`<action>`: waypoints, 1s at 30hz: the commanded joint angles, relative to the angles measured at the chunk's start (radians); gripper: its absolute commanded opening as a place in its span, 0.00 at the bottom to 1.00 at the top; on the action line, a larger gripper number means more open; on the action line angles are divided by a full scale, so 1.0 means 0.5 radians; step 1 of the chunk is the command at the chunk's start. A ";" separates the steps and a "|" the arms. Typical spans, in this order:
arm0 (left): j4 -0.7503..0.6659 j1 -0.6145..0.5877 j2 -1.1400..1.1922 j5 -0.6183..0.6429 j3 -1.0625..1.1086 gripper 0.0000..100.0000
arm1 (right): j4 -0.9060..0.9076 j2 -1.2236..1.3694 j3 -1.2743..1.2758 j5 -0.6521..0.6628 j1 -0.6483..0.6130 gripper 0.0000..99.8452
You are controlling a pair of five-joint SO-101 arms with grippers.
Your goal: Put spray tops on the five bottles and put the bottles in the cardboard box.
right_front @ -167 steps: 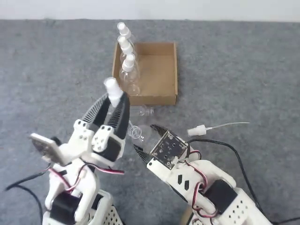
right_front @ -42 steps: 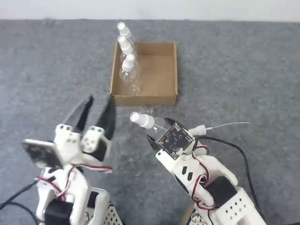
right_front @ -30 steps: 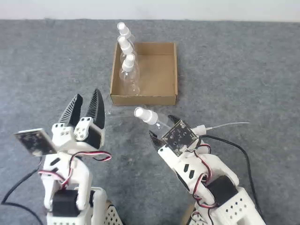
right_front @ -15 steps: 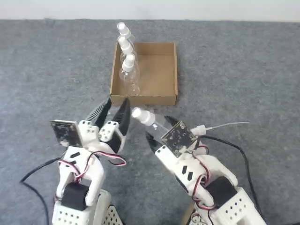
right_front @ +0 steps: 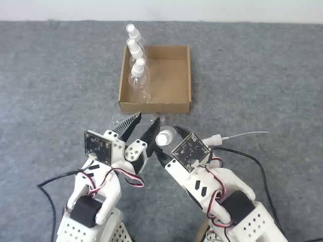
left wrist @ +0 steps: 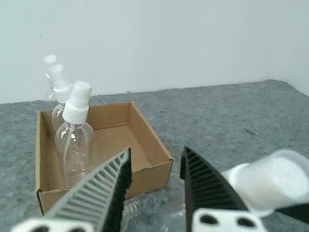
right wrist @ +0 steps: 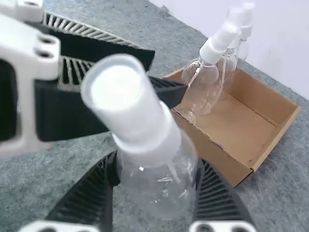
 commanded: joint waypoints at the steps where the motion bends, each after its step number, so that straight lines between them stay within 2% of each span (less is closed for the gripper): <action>1: 0.000 0.061 -0.012 -0.043 -0.026 0.16 | -0.026 -0.032 -0.083 -0.009 -0.038 0.07; 16: 0.003 0.031 -0.012 -0.092 -0.060 0.16 | -0.029 -0.029 -0.061 -0.009 0.176 0.07; 23: 0.000 -0.221 -0.012 -0.092 -0.155 0.16 | -0.041 -0.029 -0.058 -0.009 0.256 0.07; 30: 0.000 -0.341 -0.012 -0.092 -0.167 0.16 | -0.048 -0.029 -0.061 -0.009 0.351 0.07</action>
